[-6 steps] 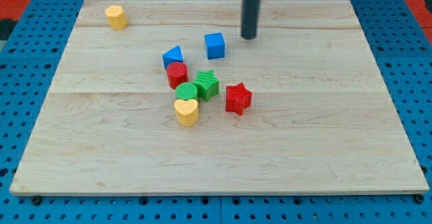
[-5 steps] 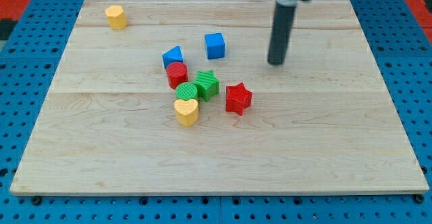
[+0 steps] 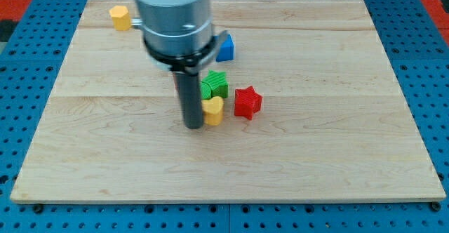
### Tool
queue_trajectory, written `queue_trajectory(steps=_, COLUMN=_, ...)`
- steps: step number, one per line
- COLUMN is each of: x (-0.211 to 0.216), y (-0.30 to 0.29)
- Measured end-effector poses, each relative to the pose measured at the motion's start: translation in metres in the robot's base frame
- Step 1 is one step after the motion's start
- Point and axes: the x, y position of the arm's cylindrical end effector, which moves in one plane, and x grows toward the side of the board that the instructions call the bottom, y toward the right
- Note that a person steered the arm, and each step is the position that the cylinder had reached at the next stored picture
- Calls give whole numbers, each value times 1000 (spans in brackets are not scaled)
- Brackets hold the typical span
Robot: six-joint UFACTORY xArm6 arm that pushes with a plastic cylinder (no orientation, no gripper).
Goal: Push the yellow heart to the top right of the blue cube
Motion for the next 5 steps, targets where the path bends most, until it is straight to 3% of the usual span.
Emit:
queue_trajectory(steps=4, x=-41, y=49)
queue_trajectory(steps=5, x=-78, y=54)
